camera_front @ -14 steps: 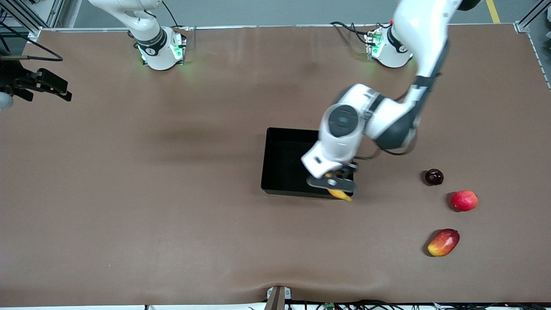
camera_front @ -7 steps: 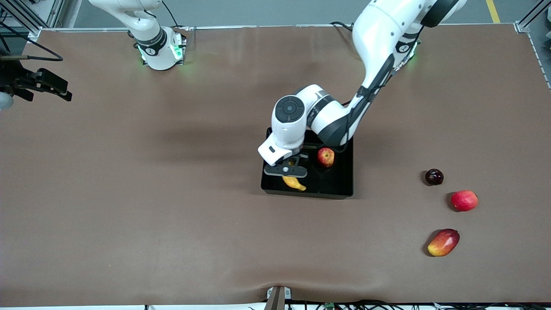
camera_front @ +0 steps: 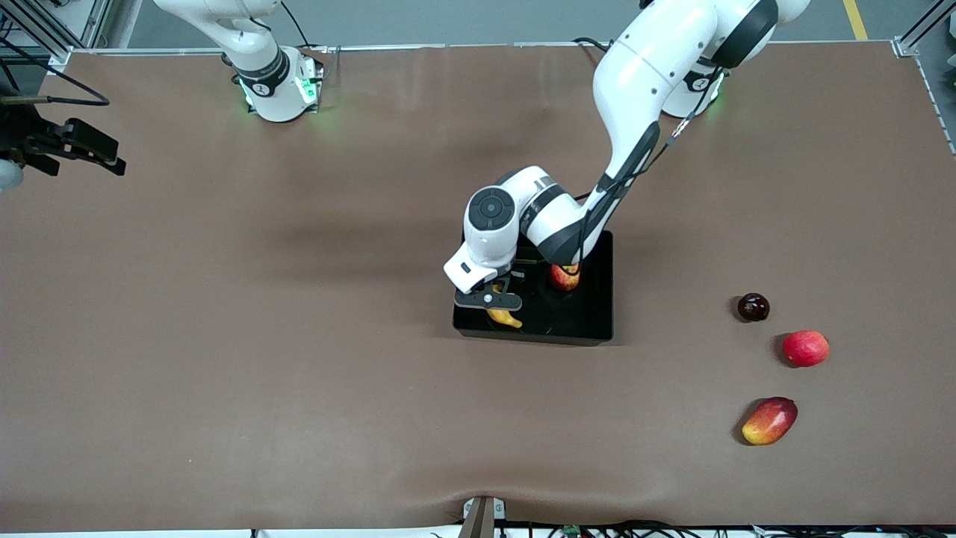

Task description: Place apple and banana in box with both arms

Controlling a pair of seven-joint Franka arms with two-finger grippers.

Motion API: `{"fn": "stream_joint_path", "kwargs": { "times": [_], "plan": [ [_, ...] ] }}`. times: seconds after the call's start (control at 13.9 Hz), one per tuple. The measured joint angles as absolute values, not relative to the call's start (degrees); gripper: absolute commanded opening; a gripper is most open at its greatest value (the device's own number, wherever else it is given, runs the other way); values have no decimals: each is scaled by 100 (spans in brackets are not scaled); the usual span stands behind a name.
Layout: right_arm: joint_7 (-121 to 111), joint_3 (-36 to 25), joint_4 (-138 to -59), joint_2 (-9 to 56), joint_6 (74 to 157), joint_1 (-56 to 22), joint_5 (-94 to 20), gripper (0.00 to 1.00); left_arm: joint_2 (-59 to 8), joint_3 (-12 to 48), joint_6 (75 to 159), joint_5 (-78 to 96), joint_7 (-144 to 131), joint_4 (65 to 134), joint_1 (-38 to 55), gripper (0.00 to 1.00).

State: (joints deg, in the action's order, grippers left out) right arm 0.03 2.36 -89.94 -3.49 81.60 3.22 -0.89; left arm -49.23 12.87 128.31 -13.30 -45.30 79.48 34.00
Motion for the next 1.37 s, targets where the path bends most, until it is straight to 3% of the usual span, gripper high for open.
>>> {"fn": "stream_joint_path", "kwargs": {
  "times": [0.07,0.14,0.22,0.29,0.72,1.37],
  "plan": [
    [3,236,-8994,-349,8160,323,-90,100,-4967,1286,12841,-1330,-4530,7930,3402,2],
    [3,235,-8994,-349,8160,324,-90,100,-4975,1285,12839,-1330,-4530,7921,3402,21],
    [3,235,-8994,-349,8160,324,-91,100,-4975,1285,12839,-1330,-4530,7916,3402,73],
    [3,234,-8994,-349,8160,324,-91,100,-4975,1280,12840,-1330,-4530,7910,3402,100],
    [3,219,-8994,-349,8160,326,-93,100,-4630,1222,12529,-1330,-4529,7608,3255,100],
    [3,212,-8995,-349,8160,329,-158,100,-2086,1201,9945,-1315,-4409,7566,1528,100]
  ]
}}
